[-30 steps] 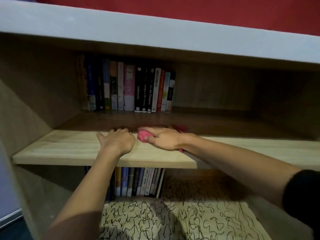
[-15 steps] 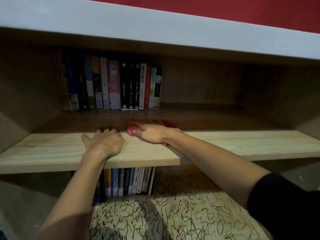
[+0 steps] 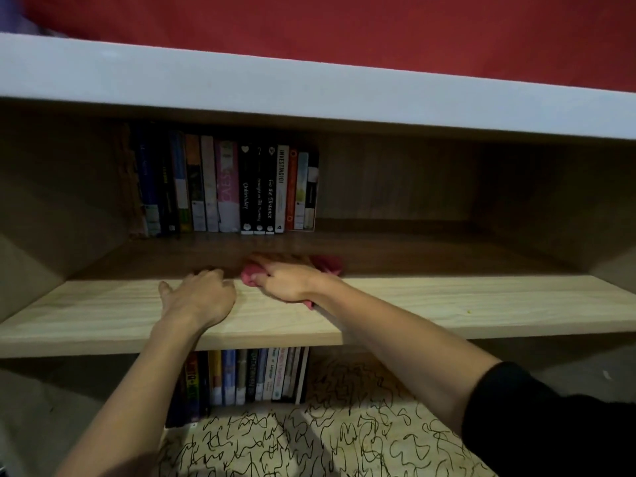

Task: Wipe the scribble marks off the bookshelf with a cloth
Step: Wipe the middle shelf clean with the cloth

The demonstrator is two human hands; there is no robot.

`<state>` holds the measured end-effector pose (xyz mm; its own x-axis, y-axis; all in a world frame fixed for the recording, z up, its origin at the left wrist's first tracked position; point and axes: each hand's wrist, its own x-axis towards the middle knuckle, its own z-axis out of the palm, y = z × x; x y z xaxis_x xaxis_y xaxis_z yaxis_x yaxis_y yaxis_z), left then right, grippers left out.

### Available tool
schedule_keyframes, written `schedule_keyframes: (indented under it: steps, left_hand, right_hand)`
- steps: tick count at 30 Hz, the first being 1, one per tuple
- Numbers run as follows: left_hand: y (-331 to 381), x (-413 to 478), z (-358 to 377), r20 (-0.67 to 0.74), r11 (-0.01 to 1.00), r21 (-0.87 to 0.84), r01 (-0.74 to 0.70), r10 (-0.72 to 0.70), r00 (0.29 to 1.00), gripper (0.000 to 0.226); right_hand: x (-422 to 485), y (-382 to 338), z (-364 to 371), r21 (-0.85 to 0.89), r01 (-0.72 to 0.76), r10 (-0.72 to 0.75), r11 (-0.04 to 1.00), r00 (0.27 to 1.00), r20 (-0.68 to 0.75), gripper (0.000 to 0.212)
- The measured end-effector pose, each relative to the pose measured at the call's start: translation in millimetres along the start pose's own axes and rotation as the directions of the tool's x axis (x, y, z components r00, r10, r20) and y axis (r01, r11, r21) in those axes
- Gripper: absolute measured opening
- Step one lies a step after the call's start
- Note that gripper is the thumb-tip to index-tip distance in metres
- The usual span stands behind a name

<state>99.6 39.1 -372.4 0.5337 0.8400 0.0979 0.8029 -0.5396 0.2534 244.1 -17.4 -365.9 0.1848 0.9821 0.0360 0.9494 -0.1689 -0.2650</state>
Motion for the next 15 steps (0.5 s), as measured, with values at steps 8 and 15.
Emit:
schedule_keyframes:
  steps: [8, 15]
  left_hand:
    - [30.3, -13.0, -10.3, -0.514, 0.985, -0.098, -0.139, 0.069, 0.855, 0.028]
    - [87.0, 19.0, 11.4, 0.185, 0.950, 0.256, -0.180, 0.135, 0.973, 0.060]
  right_hand:
    - [-21.2, 36.9, -37.1, 0.492, 0.082, -0.024, 0.867, 0.992, -0.124, 0.041]
    - [-1.6, 104.8, -28.5, 0.502, -0.143, 0.313, 0.853, 0.909, -0.274, 0.033]
